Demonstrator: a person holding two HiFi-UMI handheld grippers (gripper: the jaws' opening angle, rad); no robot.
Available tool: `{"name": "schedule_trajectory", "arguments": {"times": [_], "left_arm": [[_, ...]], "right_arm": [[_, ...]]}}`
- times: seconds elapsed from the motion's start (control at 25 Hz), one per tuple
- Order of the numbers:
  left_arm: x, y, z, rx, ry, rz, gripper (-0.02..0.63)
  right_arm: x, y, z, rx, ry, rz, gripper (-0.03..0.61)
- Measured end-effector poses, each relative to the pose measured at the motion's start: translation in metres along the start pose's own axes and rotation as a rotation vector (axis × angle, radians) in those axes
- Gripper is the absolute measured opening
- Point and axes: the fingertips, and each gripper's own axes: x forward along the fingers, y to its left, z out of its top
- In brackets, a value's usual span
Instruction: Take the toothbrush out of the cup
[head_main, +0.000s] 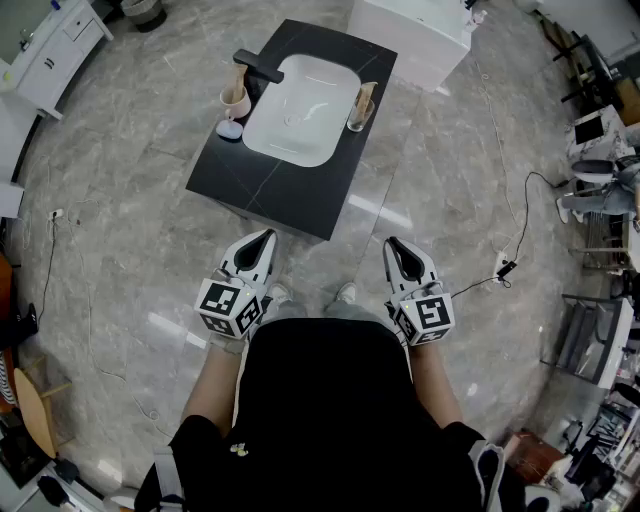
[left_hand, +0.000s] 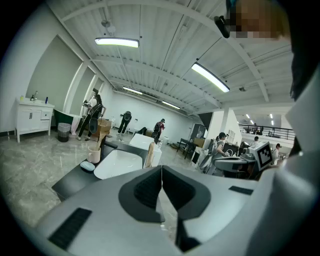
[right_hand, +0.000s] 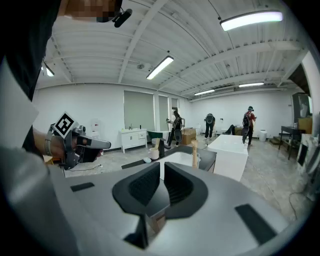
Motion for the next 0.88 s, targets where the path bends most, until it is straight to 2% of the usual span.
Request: {"name": "schedule_trajectory", "arguments": {"times": [0.52,0.88], "left_arm": [[0.052,-0.070,-0.001,0.032,0.025,0.008,0.023],[0.078,-0.100,-0.010,0.025,0.043,0.086,0.023]], "right_arm": [[-0.041,-0.076,-0.007,0.068,-0.048,0.004,0.046],[-0.058,-0.138,-0.022,0.106,-0.042,0.047,0.046]]}}
